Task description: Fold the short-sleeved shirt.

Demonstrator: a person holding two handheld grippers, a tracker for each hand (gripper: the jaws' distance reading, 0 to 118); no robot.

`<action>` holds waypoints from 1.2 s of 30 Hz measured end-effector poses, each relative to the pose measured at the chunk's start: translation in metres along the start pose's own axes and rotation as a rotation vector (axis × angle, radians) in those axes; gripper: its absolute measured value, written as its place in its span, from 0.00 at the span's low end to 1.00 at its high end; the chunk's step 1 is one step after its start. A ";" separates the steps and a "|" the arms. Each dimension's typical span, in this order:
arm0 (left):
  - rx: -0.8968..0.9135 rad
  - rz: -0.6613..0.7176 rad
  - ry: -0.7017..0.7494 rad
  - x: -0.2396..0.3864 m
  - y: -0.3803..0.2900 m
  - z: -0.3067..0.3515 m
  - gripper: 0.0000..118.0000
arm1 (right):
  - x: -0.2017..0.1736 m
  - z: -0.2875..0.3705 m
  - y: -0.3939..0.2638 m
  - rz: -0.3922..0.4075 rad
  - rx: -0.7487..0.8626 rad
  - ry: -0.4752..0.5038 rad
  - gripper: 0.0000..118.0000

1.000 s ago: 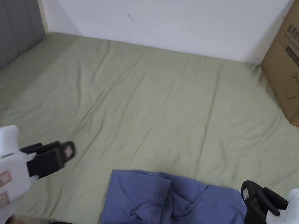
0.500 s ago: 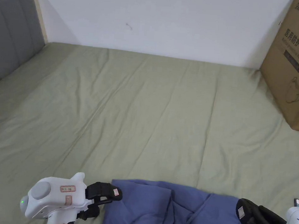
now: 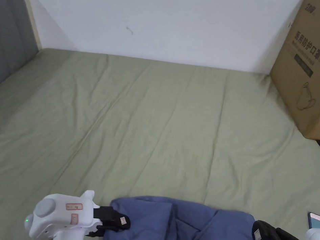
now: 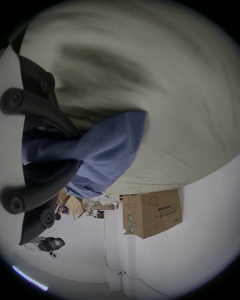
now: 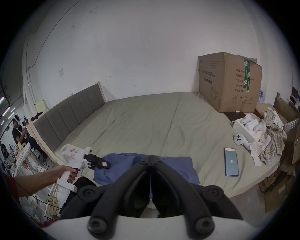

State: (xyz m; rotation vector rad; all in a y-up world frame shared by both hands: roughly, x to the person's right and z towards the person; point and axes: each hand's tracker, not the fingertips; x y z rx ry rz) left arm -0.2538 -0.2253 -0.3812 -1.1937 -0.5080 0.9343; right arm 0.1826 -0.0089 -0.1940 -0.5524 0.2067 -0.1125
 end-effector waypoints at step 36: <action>-0.173 -0.479 0.553 0.173 -0.027 -0.121 0.70 | 0.005 0.002 -0.004 -0.032 -0.043 0.008 0.00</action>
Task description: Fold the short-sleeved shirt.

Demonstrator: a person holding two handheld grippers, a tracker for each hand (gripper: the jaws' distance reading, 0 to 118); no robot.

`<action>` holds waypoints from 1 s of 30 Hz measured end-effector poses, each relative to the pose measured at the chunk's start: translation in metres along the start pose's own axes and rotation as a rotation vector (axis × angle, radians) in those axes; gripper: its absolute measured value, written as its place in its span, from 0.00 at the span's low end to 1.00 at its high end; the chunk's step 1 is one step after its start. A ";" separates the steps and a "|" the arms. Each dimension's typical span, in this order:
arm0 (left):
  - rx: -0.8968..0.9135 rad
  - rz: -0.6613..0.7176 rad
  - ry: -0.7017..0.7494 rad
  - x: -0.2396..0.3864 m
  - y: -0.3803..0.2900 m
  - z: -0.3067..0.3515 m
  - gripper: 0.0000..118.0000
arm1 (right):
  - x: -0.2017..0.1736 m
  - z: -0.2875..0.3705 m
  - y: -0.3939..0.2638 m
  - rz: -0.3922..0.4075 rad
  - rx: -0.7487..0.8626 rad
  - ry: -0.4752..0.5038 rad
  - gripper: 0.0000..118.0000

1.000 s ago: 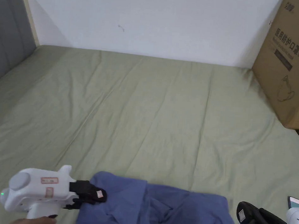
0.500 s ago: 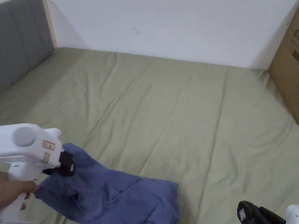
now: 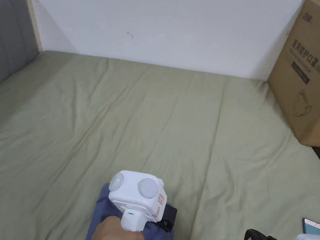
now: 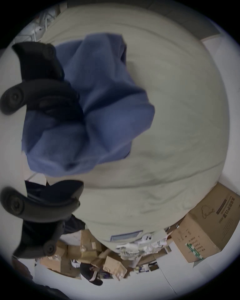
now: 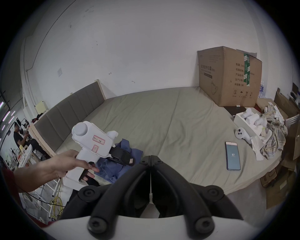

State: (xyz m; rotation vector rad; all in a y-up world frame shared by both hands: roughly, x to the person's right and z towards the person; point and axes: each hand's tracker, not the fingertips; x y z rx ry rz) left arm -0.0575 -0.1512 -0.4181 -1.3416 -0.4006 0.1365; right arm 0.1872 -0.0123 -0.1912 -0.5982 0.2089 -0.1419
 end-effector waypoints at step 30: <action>0.392 0.041 -0.024 0.013 -0.074 -0.039 0.03 | 0.027 -0.032 -0.019 -0.080 -0.081 -0.011 0.00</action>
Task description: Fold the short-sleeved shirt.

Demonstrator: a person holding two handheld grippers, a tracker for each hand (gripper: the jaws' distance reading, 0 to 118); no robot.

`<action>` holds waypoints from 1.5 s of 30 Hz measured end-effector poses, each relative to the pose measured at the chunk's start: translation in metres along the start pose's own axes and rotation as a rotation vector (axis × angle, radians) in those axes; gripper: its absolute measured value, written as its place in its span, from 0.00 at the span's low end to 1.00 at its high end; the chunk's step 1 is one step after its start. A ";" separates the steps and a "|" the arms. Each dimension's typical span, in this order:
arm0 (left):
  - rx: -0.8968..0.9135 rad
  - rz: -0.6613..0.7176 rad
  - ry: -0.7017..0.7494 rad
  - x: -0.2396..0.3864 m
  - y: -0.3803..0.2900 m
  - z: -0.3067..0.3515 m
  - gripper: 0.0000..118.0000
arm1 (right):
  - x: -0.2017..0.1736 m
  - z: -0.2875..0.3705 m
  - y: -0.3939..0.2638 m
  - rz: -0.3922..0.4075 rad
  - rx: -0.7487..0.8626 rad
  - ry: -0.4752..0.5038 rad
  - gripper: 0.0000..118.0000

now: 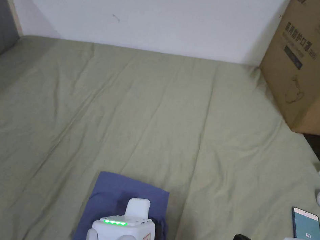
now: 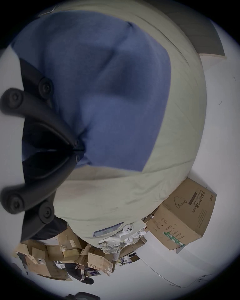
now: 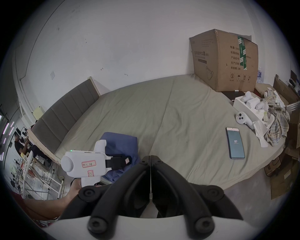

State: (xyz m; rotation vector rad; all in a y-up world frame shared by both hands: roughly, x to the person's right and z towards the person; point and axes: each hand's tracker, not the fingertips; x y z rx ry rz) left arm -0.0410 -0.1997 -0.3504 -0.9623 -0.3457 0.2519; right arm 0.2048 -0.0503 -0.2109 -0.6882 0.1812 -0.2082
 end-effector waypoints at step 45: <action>-0.200 0.427 -0.363 -0.239 0.062 0.034 0.82 | -0.043 -0.244 -0.055 0.363 -0.187 0.454 0.00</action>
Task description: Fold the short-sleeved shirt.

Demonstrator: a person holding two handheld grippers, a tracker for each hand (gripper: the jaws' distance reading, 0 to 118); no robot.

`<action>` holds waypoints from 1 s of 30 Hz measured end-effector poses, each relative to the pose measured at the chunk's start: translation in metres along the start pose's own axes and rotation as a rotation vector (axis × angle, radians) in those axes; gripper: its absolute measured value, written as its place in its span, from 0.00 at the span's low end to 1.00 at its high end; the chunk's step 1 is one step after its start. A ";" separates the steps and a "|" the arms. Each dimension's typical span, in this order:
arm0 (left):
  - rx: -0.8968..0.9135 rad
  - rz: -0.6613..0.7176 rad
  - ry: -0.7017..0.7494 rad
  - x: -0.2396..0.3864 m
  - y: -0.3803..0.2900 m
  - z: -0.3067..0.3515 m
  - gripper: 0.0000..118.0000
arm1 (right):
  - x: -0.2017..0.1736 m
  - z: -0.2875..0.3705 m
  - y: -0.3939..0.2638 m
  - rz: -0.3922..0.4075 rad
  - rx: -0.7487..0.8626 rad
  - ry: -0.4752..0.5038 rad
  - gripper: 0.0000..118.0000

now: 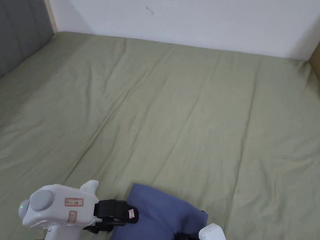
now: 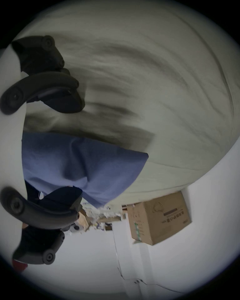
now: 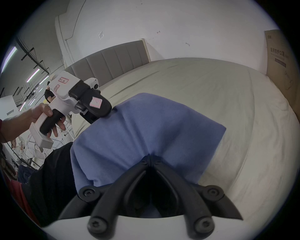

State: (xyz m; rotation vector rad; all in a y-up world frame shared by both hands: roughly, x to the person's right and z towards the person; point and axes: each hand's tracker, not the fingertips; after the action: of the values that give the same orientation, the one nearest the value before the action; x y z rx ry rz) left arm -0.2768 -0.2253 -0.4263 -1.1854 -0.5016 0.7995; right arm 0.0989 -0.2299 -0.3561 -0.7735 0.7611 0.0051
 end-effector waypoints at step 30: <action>-0.166 0.047 -0.030 -0.137 0.090 0.217 0.18 | -0.098 0.061 0.024 -0.058 -0.074 0.045 0.00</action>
State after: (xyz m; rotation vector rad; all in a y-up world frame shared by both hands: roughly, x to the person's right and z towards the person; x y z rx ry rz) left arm -0.5457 -0.1829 -0.4343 -1.3442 -0.5750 0.8291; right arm 0.0574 -0.1485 -0.2817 -0.8685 0.7838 -0.0367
